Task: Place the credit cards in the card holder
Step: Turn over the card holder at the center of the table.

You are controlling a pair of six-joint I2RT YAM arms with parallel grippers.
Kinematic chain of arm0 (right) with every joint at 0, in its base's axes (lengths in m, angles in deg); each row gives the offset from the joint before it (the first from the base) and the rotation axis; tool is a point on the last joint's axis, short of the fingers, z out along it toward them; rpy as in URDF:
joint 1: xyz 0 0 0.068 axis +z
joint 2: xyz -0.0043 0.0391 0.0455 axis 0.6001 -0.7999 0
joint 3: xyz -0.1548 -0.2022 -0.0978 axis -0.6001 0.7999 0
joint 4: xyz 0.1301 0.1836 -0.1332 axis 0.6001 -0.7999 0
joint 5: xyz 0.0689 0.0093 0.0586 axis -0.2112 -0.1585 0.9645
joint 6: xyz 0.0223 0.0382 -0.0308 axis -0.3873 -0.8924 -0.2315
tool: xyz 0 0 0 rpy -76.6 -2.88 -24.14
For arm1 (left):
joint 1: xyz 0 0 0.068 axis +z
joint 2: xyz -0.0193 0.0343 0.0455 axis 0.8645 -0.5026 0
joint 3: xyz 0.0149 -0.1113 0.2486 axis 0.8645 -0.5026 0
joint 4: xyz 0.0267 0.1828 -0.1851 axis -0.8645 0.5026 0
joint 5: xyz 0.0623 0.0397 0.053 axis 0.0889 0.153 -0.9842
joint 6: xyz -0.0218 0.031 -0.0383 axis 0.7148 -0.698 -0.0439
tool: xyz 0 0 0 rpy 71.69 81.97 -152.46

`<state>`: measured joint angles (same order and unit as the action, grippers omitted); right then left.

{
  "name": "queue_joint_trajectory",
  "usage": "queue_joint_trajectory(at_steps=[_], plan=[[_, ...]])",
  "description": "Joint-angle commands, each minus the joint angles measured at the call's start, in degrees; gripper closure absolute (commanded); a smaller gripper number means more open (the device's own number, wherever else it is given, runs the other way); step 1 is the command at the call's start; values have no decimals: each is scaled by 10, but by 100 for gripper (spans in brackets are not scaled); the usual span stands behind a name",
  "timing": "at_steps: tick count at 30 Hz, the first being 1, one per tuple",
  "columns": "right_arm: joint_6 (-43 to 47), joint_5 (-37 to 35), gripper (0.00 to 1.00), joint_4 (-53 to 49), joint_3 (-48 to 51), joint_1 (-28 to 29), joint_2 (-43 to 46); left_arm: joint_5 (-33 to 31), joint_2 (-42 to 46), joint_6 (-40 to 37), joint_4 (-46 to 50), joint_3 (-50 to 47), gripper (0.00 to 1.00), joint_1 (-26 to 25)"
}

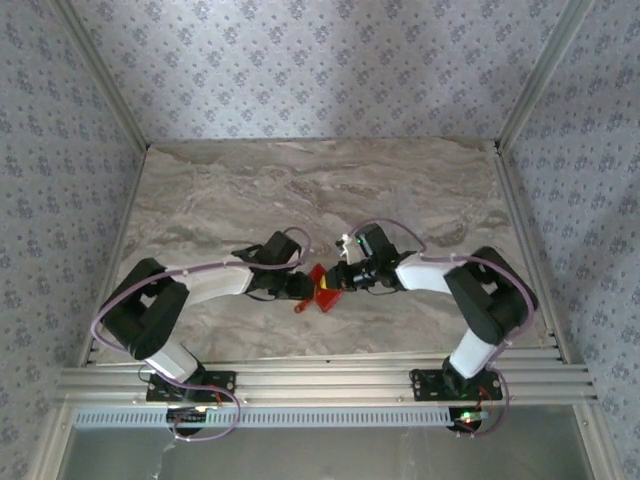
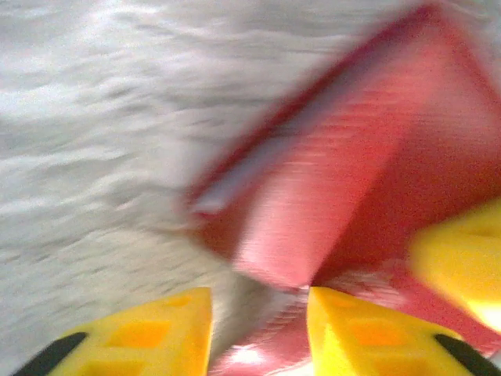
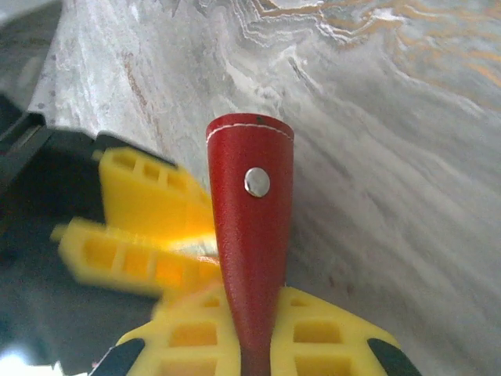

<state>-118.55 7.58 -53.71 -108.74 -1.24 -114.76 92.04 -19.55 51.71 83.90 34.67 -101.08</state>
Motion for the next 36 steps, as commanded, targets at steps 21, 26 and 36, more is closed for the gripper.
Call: queue_joint_trajectory(at_steps=[21,26,36], plan=[[-131,-827,92,-653,-294,260,-114,-55,104,24,45,-84,48,122],[-104,-766,64,-625,-378,300,-212,-58,130,39,51,-90,44,145],[21,-495,32,-403,-279,241,-62,1,171,27,54,-79,39,174]])
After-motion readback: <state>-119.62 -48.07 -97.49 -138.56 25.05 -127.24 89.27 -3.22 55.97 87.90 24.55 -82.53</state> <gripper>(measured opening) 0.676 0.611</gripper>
